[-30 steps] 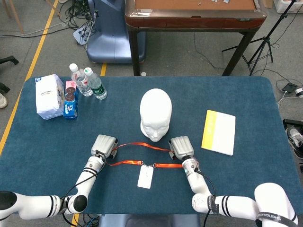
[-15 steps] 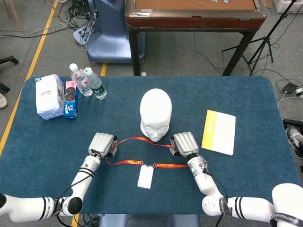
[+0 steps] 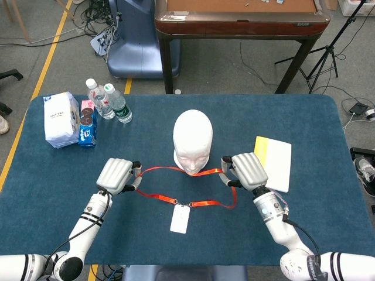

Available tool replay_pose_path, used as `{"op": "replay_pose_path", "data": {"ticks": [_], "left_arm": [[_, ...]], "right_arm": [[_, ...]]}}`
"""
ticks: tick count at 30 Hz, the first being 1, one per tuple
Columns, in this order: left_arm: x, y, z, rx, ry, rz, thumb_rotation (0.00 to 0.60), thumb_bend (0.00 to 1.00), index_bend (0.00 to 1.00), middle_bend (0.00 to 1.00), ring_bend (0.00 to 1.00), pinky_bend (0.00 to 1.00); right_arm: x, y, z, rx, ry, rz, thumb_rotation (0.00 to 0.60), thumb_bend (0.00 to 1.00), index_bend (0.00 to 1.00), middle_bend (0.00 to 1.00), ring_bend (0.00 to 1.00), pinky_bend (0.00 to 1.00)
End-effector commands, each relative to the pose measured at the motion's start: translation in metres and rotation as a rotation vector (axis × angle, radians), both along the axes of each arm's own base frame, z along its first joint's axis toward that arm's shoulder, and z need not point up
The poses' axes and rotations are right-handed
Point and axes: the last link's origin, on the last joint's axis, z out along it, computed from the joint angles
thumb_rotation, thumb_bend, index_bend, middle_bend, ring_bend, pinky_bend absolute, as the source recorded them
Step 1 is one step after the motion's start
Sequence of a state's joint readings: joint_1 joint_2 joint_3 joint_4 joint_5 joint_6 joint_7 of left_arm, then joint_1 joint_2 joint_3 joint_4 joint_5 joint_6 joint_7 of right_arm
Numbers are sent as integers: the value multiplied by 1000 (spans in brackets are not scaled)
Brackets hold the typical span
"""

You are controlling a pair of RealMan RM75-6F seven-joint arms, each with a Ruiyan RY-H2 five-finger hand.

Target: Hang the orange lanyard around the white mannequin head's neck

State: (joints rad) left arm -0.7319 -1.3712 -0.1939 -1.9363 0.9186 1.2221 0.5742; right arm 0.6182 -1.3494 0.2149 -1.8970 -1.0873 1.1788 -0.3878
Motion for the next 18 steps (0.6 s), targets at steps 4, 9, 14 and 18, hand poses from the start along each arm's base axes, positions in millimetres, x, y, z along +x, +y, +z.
{"op": "replay_pose_path", "data": {"ticks": [4,9,14,18], "left_arm": [[15,5,25,57,-64,-15,600,426,617,973,966,982],[25,11,40,88,-107,-19,600,426,619,974,967,983],[37,20,52,108,-124,-29,600,426,621,974,967,985],[47,27,57,112,-128,-35,600,426,621,974,967,985]], "right_arm": [[6,-3,27,-57,-59,14,600,413,645,1000,1000,1000],[11,-11,44,-97,-75,11,600,414,645,1000,1000,1000],[16,-22,58,-130,-87,2,600,413,645,1000,1000,1000],[19,-30,66,-149,-83,-4,600,413,645,1000,1000,1000]]}}
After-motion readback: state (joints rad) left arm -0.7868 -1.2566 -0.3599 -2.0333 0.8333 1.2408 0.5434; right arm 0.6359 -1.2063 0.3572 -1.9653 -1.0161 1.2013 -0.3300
